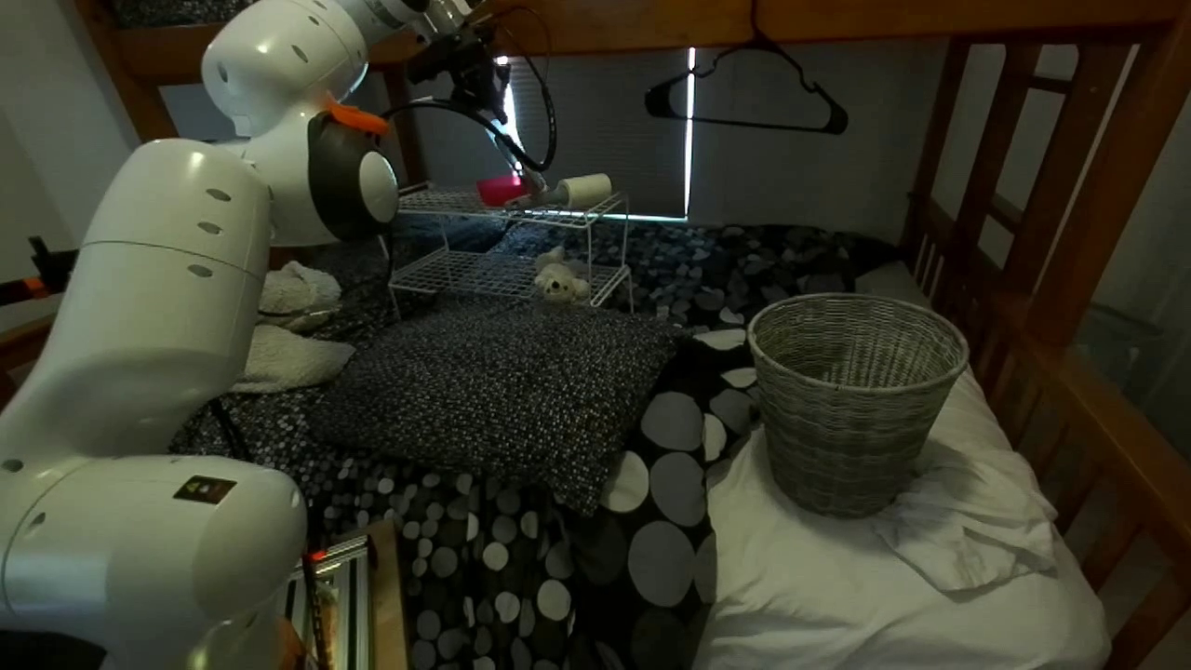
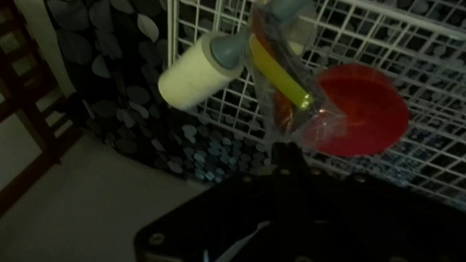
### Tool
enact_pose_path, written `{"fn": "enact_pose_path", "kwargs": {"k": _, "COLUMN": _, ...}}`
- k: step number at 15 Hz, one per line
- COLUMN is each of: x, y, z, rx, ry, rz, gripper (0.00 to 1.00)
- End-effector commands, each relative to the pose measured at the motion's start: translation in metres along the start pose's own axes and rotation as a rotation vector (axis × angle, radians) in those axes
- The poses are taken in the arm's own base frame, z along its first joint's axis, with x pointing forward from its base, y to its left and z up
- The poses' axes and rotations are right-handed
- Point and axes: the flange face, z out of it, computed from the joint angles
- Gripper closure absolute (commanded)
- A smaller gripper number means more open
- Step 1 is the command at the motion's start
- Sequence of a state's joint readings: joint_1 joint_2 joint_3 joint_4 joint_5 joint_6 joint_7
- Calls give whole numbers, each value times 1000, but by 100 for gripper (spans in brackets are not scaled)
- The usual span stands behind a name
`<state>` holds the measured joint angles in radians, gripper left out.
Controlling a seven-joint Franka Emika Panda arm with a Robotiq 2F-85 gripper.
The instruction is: Pick up the sun glasses in the plastic and put them in the pink bowl on the top white rack
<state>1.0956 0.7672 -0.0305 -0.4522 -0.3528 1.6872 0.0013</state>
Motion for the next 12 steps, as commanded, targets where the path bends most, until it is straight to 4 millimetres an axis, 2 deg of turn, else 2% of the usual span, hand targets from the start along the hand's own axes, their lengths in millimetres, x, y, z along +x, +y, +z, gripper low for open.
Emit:
{"fn": "enact_pose_path", "kwargs": {"k": 1, "x": 17, "y": -6, "z": -33, "rx": 75, "ry": 185, "rz": -35, "gripper": 100}}
{"fn": "enact_pose_path", "kwargs": {"k": 2, "x": 21, "y": -8, "z": -42, "rx": 99, "ry": 242, "rz": -46, "gripper": 100}}
{"fn": "enact_pose_path", "kwargs": {"k": 5, "x": 27, "y": -17, "z": -50, "rx": 178, "ry": 316, "rz": -61, "gripper": 100}}
{"fn": "enact_pose_path", "kwargs": {"k": 8, "x": 26, "y": -21, "z": -45, "rx": 212, "ry": 298, "rz": -48, "gripper": 100}}
{"fn": "enact_pose_path", "kwargs": {"k": 12, "x": 25, "y": -21, "z": -43, "rx": 165, "ry": 275, "rz": -24, "gripper": 100}}
